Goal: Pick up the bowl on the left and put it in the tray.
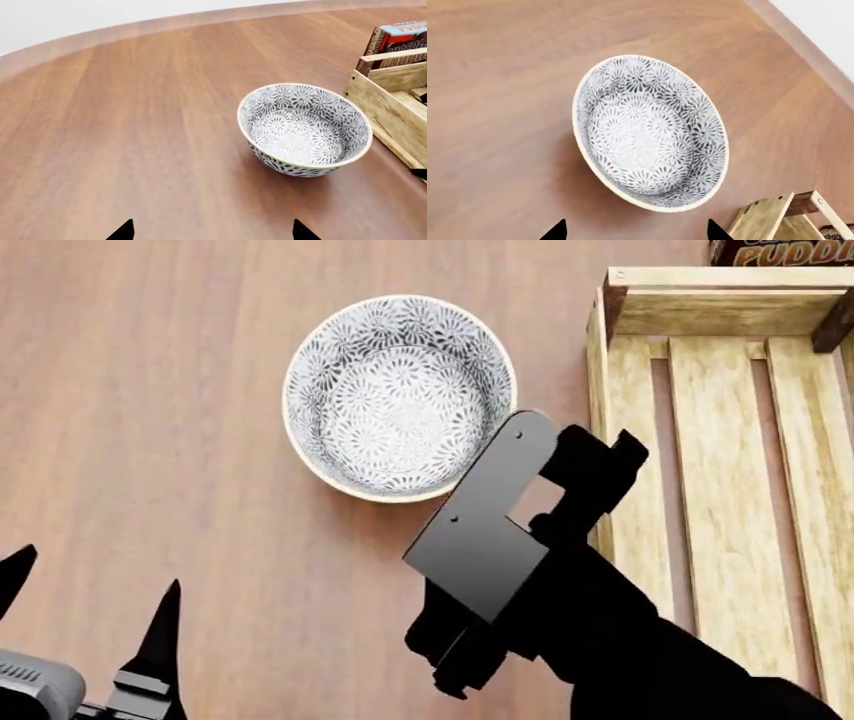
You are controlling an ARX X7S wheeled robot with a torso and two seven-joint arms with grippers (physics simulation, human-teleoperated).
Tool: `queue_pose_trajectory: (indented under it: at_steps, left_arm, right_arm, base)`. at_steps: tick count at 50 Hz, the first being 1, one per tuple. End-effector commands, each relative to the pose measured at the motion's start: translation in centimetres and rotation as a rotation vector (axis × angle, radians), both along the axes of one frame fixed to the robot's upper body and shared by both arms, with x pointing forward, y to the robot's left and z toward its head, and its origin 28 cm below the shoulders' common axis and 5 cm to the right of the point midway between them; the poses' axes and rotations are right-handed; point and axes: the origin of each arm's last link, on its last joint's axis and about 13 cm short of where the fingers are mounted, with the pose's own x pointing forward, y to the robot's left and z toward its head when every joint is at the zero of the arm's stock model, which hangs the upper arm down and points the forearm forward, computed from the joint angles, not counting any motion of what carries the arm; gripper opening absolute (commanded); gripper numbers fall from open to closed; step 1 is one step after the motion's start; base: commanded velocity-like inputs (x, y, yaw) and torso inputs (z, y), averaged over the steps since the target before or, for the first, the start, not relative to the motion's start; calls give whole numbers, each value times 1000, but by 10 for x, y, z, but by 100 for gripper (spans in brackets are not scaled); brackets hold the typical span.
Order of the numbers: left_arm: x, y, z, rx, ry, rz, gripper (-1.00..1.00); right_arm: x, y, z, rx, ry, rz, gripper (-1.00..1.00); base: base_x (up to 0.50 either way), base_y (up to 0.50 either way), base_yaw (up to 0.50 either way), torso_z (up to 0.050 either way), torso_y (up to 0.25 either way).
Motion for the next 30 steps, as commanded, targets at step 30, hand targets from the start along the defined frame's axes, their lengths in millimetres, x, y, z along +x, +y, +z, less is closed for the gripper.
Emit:
queue_pose_trajectory:
  at_steps: [30]
  left_arm:
    - [-6, 0, -16, 11, 21, -76, 100]
  right_arm:
    - [72, 14, 0, -534, -65, 97, 100]
  base:
    - [0, 0, 0, 0, 0]
